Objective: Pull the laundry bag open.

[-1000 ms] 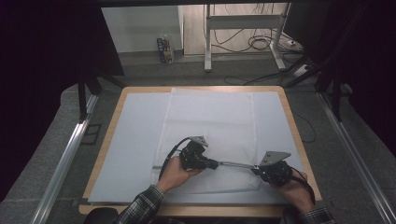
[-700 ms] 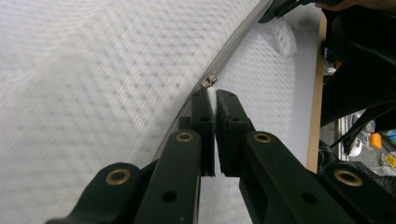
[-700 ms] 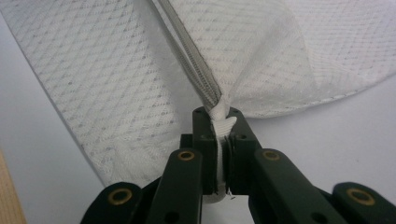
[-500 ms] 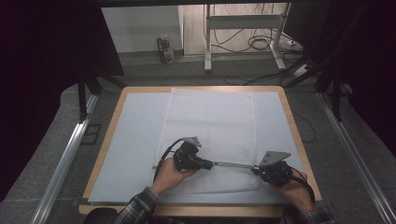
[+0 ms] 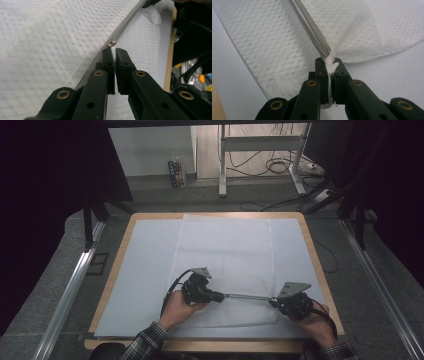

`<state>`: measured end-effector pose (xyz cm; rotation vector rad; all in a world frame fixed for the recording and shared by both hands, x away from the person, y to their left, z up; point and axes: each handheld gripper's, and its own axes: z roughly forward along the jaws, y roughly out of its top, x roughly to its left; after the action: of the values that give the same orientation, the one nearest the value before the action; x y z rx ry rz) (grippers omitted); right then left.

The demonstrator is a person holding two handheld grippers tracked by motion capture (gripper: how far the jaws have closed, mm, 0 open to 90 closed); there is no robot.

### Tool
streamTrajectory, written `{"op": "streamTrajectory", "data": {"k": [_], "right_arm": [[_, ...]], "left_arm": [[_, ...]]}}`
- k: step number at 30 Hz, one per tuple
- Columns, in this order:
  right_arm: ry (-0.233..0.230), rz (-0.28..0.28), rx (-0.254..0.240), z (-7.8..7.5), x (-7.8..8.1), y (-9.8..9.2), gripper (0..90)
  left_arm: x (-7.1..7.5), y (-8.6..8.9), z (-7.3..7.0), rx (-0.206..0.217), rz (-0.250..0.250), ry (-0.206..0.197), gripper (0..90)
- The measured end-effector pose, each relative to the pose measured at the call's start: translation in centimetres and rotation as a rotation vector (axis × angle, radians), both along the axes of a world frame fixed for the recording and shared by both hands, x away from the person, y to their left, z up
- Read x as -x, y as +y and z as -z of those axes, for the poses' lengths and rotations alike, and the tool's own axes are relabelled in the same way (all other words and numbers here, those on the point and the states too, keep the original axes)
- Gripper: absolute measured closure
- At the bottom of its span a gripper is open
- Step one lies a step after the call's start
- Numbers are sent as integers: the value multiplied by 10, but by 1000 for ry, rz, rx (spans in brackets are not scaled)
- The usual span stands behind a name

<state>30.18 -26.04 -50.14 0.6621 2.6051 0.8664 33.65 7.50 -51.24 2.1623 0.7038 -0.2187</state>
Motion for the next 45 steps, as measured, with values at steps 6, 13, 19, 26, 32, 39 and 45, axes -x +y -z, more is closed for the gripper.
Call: {"op": "streamTrajectory", "data": {"k": [6,13,19,26,32,39,45], "right_arm": [[2,6,-11,0,0,-1,843],[6,9,-12,-1,0,-2,843],[0,9,-11,-1,0,-2,843],[-2,7,-10,-1,0,-2,843],[-1,7,-9,0,0,-2,843],[-1,5,-10,-1,0,-2,843],[-2,8,-9,-1,0,-2,843]], "left_arm": [[1,6,1,3,-12,6,874],[3,16,-1,10,-36,4,874],[4,30,-1,16,-64,3,874],[7,42,-2,19,-85,6,873],[11,53,-2,27,-106,8,874],[14,60,-2,28,-118,11,874],[16,67,-2,28,-140,10,874]]}}
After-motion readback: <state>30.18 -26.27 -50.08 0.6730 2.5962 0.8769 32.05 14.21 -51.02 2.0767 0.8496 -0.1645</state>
